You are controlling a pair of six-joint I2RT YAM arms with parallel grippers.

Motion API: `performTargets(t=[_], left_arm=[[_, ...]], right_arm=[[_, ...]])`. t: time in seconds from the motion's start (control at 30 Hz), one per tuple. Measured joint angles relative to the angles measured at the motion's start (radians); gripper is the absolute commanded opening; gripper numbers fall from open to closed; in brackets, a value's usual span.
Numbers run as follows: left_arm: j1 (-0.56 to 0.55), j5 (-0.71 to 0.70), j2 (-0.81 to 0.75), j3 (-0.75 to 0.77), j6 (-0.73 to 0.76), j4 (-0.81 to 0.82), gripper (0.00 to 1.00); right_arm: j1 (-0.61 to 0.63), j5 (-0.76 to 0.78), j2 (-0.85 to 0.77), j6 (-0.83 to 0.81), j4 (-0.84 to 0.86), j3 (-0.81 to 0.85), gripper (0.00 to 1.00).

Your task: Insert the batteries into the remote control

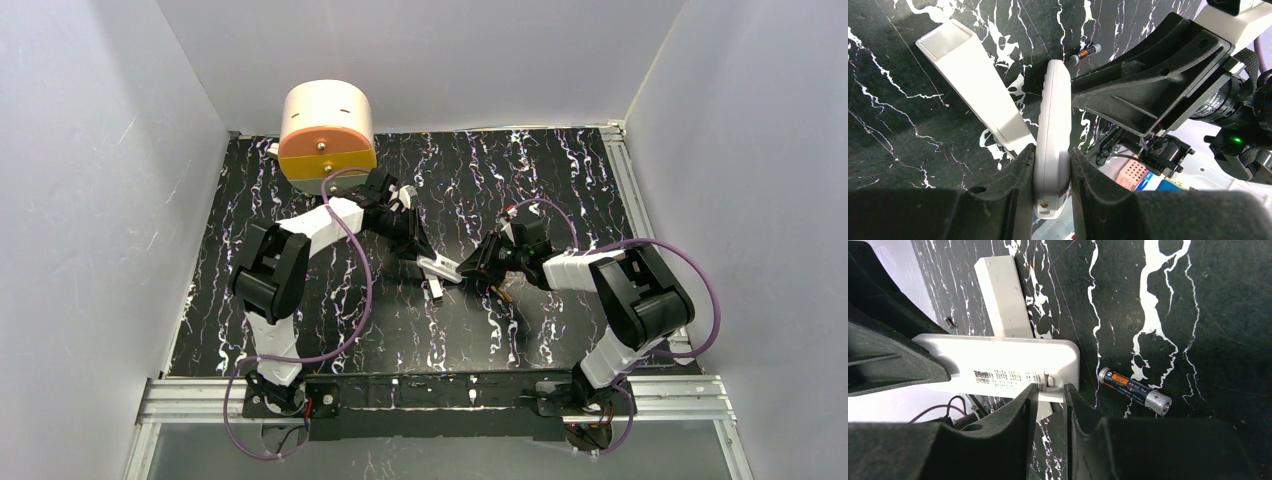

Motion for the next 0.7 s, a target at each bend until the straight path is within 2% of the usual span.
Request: performTargets(t=[0.4,0.7], left_arm=[[0.002,0.005,0.002,-0.001,0.001,0.003,0.0],[0.002,0.005,0.002,-0.001,0.001,0.002,0.0]], right_arm=[[-0.002,0.006,-0.001,-0.001,0.0,0.0,0.23],[-0.002,0.002,-0.002,0.006,0.009,0.0,0.34]])
